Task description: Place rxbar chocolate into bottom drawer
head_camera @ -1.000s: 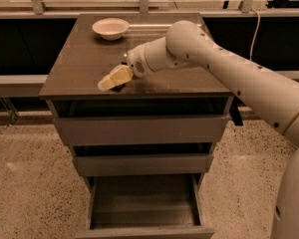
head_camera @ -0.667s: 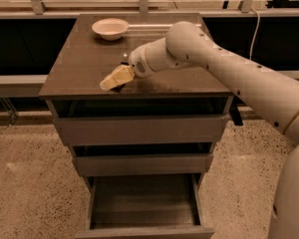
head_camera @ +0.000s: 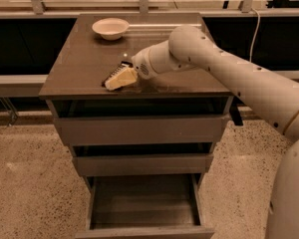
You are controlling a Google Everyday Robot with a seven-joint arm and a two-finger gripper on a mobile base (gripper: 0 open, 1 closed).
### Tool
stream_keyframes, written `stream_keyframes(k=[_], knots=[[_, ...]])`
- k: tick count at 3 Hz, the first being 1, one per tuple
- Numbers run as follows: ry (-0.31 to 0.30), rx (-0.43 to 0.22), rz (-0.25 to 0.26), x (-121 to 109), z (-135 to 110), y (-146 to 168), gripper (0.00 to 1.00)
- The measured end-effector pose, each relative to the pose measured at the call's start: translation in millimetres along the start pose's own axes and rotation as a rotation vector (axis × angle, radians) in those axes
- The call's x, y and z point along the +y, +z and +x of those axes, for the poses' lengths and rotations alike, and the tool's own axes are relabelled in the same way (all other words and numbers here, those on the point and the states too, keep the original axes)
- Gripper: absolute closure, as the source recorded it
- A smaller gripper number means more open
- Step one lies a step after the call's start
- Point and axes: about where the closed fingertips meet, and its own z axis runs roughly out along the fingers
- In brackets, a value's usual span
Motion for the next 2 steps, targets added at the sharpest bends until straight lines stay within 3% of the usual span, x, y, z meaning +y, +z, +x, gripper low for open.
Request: stream_keyframes(k=[2], knots=[[-0.021,-0.019,-0.044,-0.3,2.5,1.5,0.65]])
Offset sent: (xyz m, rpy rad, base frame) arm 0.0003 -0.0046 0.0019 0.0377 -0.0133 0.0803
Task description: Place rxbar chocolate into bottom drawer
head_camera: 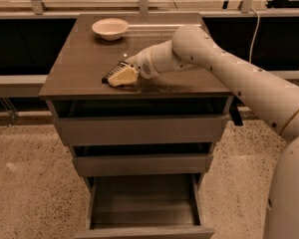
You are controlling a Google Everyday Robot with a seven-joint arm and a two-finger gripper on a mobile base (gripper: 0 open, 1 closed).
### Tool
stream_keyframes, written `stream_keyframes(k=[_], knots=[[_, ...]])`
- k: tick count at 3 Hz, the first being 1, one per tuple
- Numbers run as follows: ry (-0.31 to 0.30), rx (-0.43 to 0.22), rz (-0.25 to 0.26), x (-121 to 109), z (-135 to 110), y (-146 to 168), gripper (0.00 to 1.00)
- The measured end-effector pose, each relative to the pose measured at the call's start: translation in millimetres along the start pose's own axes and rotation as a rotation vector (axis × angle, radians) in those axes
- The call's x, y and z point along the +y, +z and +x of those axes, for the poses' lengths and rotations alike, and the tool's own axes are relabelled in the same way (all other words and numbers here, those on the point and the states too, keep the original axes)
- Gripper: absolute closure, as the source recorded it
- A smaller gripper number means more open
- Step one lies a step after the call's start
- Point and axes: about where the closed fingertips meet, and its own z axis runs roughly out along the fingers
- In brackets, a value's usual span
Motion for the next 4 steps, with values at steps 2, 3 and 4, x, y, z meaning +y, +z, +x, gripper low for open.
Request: stream_keyframes(k=[2,3,4], knots=[[-0.081,-0.040,-0.133,16,-31,-10,1.00],[-0.134,-0.065,-0.215,23,-63,-43,1.00],[-0.195,-0.113,-0.245,37,-86,-92,1.00]])
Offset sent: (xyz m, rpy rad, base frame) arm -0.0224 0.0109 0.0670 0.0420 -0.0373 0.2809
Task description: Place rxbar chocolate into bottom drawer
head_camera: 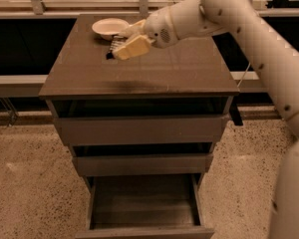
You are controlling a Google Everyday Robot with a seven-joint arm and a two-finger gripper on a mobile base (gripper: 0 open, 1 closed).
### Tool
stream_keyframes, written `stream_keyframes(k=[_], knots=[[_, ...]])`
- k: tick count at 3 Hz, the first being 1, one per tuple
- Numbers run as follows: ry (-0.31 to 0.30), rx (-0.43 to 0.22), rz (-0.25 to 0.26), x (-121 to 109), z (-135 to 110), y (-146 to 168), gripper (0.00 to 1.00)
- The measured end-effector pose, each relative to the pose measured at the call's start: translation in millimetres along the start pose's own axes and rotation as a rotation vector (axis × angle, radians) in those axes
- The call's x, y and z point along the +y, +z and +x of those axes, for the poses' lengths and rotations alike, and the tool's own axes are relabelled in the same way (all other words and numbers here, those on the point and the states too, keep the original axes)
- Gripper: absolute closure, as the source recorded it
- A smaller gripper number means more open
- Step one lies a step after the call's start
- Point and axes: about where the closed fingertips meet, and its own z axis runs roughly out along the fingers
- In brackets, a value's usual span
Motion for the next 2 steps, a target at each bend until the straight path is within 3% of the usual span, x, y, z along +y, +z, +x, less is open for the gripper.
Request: stream_keyframes(k=[1,2], knots=[[-0.005,-0.013,0.049,28,22,-47,1.00],[0.071,0.082,0.085,58,98,-90,1.00]])
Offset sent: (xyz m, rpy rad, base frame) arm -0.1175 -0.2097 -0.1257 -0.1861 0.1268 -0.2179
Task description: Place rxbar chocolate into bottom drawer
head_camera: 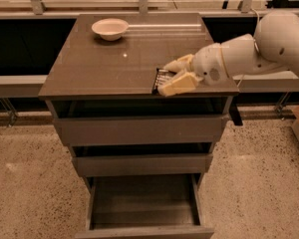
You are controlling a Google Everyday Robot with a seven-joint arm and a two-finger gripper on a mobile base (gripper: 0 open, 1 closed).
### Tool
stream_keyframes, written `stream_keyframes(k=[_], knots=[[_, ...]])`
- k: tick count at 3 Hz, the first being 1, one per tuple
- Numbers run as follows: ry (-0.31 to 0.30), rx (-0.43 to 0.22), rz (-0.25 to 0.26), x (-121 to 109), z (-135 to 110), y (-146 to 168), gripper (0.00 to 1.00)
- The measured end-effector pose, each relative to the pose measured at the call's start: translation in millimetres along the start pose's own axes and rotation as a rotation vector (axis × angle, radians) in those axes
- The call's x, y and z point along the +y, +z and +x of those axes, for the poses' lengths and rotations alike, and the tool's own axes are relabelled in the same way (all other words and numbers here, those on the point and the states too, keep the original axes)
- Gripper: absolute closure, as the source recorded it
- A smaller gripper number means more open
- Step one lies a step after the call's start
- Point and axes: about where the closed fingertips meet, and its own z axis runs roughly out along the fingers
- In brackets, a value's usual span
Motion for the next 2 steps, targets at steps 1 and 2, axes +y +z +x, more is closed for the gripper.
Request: stream_keyframes(k=[1,2], knots=[[0.052,0.077,-0.020,9,75,-22,1.00],[0.077,0.136,-0.085,17,147,-19,1.00]])
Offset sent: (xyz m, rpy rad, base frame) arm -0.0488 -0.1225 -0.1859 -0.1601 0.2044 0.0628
